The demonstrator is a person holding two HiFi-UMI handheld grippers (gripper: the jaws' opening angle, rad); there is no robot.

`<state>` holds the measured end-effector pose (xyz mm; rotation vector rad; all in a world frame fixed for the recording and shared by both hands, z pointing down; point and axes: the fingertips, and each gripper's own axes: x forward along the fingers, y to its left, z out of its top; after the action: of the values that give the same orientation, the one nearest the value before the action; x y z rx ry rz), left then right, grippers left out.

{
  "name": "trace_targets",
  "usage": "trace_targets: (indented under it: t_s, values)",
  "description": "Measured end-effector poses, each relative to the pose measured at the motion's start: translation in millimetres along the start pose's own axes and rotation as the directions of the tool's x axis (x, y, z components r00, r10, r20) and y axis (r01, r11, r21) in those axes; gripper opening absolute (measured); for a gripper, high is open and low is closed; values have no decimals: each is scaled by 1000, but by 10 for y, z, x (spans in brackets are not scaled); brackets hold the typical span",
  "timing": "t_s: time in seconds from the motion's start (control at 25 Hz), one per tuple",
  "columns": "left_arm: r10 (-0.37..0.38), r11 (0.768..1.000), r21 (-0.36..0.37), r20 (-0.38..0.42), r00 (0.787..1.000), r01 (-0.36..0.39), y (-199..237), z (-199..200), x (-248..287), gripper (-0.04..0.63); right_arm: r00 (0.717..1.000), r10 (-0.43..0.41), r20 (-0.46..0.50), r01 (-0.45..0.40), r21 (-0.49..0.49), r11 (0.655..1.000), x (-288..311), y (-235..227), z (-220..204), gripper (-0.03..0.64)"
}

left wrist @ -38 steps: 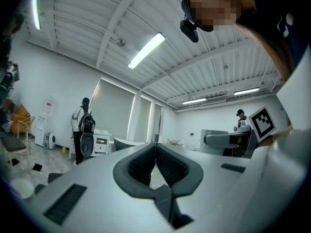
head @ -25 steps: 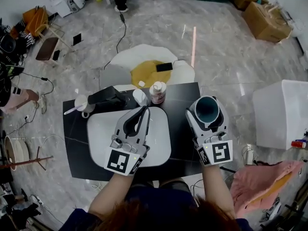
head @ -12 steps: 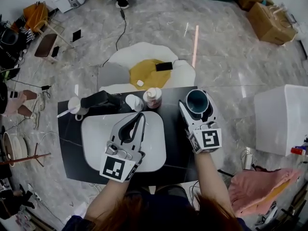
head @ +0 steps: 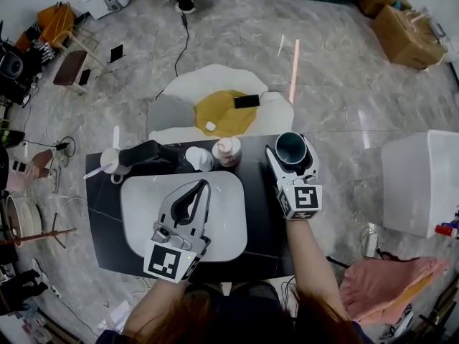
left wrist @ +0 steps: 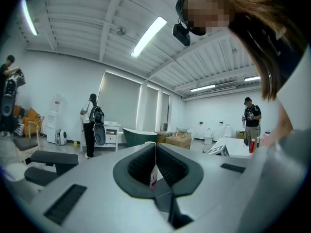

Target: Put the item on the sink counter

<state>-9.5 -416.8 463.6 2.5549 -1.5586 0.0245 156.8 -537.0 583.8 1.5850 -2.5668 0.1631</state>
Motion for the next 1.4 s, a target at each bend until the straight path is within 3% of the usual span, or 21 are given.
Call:
trace_targets:
  t_s: [0.56,0.72,1.0,1.12,1.4]
  values:
    - [6,999,35,-23,1000,-5,44,-64,-118,21,998,-20,-56,21,19,1000,-67,-26,-180,436]
    - [13,1000,11,5,1000,-13,31,42,-130,21,999,-19,-38,19,16,1000,-118,1,-59,451]
    - [-14,999,31,25,1000,13,-5,199,-261,21,998,-37,45,38,-20,999,-326,62,472,454]
    - [-24,999,44,35,999,23,-14,271,-341,21,994,-35,103,38,-26,999,-499,142,799,383]
    - [-48,997,57,96,994,43,-60,615,-490,21,975,-37,218,48,-46,998,-1101,435,1559,73]
